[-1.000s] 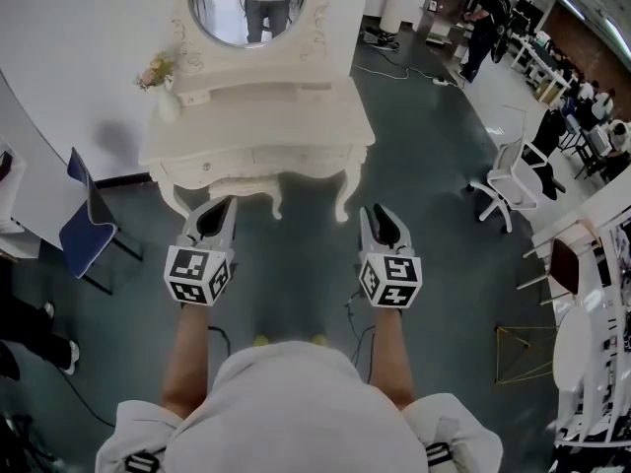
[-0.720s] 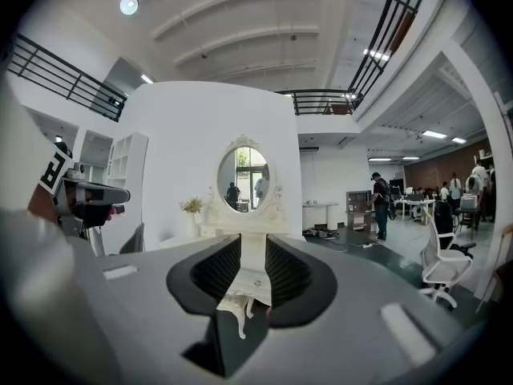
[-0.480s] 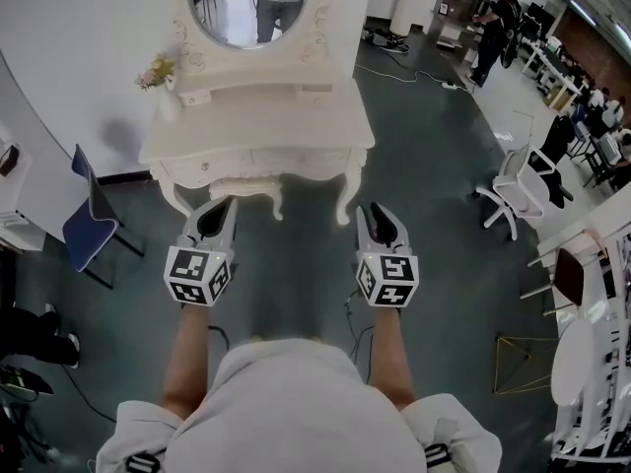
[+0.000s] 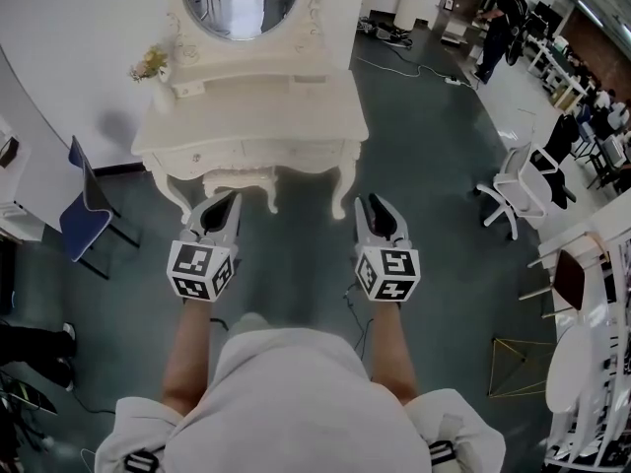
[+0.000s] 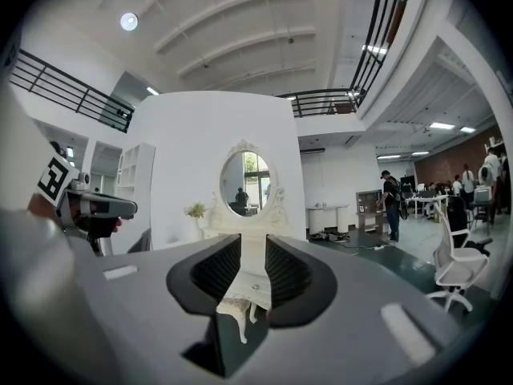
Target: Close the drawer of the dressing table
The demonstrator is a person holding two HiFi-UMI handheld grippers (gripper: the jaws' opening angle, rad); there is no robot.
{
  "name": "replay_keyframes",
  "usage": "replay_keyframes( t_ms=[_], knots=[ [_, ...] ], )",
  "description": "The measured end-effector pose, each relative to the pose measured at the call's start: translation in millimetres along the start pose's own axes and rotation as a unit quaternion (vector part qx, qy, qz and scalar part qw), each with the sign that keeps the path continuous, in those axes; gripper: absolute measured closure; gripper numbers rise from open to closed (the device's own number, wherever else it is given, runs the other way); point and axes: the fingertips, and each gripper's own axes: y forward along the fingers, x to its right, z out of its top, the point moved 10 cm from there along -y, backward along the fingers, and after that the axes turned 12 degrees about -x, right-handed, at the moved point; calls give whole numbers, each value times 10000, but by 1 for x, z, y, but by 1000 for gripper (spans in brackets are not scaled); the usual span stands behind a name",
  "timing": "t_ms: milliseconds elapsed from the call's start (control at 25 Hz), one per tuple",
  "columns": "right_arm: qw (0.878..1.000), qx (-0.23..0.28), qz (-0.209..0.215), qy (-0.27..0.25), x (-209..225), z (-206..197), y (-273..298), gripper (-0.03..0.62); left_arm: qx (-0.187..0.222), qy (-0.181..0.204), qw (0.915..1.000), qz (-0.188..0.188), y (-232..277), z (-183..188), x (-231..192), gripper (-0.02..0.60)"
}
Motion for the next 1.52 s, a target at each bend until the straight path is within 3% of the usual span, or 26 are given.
replay_keyframes(
  t_ms=[280,560,1080,1520],
  knots=[
    [9999,-123,79,-3,15,-2,22,499,2,74,10000,-19,23,5,-1,581],
    [9997,-232,45,-29,22,-4,71,499,-44,-22,9999,-132,61,-7,-28,581],
    [9981,-558,-204,146,40,24,211,499,-310,-179,9982,-487,189,2,-135,581],
    [9965,-611,-455,333,36,79,338,499,-397,-194,9960,-770,280,34,-246,581]
  ],
)
